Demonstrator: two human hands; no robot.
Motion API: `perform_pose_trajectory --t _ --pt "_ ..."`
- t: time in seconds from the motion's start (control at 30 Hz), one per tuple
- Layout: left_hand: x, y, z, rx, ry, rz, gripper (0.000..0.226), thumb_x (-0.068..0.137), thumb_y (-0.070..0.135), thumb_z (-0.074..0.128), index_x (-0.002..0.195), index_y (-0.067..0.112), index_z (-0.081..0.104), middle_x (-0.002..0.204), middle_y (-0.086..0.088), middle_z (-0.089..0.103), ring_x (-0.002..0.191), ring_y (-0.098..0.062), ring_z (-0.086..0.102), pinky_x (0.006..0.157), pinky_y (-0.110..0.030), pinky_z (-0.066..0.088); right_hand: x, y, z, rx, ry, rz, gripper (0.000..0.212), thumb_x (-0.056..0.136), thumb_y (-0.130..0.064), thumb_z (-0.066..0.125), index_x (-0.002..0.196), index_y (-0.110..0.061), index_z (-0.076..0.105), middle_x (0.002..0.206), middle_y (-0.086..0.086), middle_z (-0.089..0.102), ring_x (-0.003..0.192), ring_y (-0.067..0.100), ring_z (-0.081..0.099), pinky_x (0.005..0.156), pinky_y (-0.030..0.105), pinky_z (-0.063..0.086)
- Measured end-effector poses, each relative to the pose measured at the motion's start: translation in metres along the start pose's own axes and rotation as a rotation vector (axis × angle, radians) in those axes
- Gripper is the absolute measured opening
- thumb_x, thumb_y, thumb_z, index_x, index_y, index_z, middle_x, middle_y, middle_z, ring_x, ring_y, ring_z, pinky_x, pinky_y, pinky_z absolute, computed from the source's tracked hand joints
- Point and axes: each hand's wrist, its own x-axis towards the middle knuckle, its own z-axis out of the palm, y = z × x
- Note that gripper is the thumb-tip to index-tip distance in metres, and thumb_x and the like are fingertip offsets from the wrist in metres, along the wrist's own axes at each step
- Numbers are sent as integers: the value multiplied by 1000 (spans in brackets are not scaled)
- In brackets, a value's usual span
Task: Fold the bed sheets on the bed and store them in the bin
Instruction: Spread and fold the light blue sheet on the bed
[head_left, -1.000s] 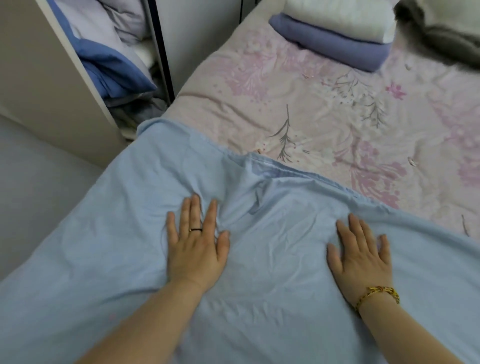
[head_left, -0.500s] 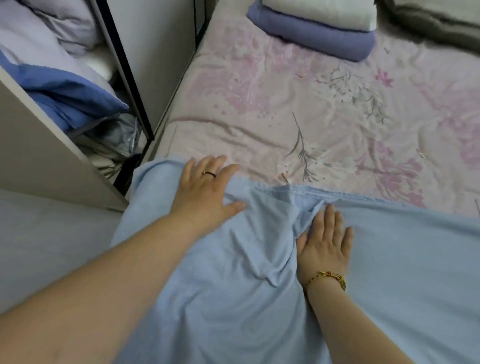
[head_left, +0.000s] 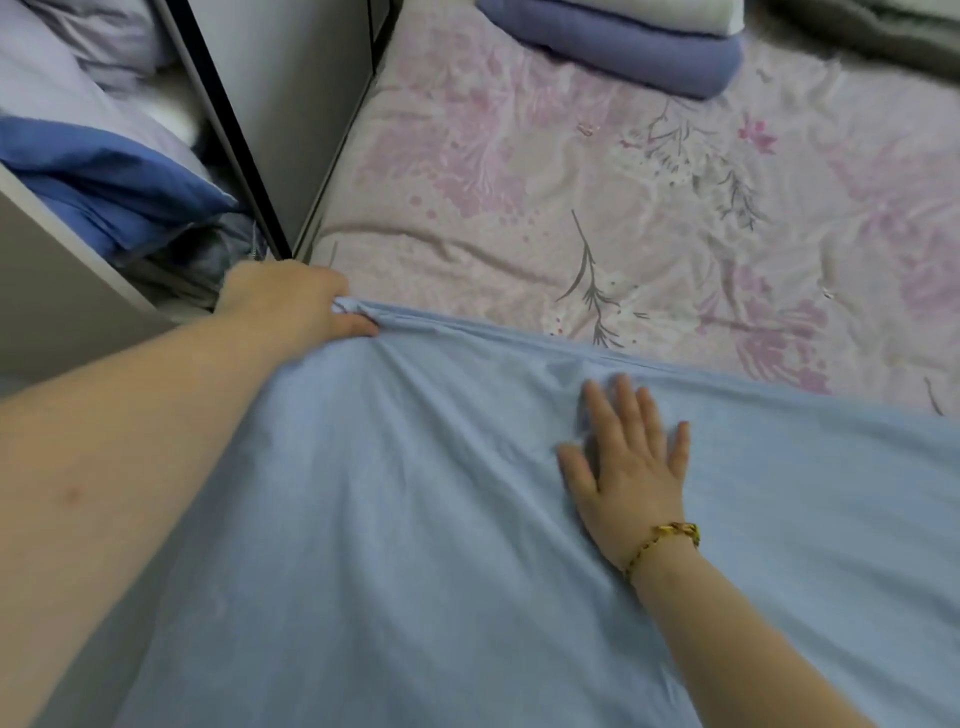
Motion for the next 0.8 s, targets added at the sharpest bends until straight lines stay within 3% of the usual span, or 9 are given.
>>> perform_pose_trajectory --t 0.1,0.17,0.23,0.3,0.37,0.5,0.6,0.7,0.8 --pt "3 -15 10 175 -24 -55 38 90 58 37 84 22 50 118 -10 61 113 -25 52 88 -30 28 16 -7 12 -82 -91 5 89 60 -68 -13 144 -38 -14 152 -7 -26 141 16 -23 110 49 -19" --pt "3 -26 12 303 0 -110 39 93 51 36 98 20 58 121 -9 59 116 -25 48 94 -30 25 26 -10 11 -61 -128 24 71 83 -68 5 144 -38 -13 153 -4 -25 142 18 -22 110 53 -16" --pt "-3 -25 13 212 141 -71 34 93 37 41 116 18 59 127 -12 53 120 -30 44 101 -35 23 34 -12 4 -14 -126 28 65 92 -57 25 147 -35 -2 156 -4 -15 143 18 -16 111 52 -14" --pt "-8 -14 15 -129 245 30 48 80 31 38 119 14 60 132 -12 51 120 -33 46 101 -34 26 44 -14 -10 83 -4 21 56 92 -48 40 143 -30 25 154 -2 14 143 19 4 114 48 -7" --pt "-14 5 16 -390 176 100 55 75 39 38 120 15 59 133 -8 52 123 -29 46 102 -29 27 57 -18 -25 124 77 -14 39 89 -41 49 126 -29 50 138 -2 40 134 21 23 115 39 4" --pt "-11 34 24 -355 95 27 26 87 38 57 107 21 58 126 -4 49 125 -25 36 103 -29 21 72 -30 -44 -56 -86 -155 13 90 -34 49 91 -27 59 103 1 52 120 24 35 102 33 17" --pt "-10 39 25 -244 138 -16 19 89 35 54 97 19 60 123 -2 47 126 -23 31 111 -36 3 82 -36 -47 -34 98 -175 21 91 -26 45 104 -19 61 111 1 57 120 23 36 100 30 14" --pt "-25 41 31 -269 305 -77 18 90 21 53 105 15 61 134 -4 44 132 -21 27 112 -43 -8 83 -44 -31 -120 109 -102 36 95 -20 37 130 -20 44 144 6 34 137 24 20 113 39 1" --pt "-59 48 50 -339 466 -110 37 85 5 50 121 7 57 142 -21 40 134 -31 32 110 -52 2 67 -56 -3 -170 89 -44 55 99 -18 20 148 -23 -4 156 9 -15 144 27 -12 112 48 -15"
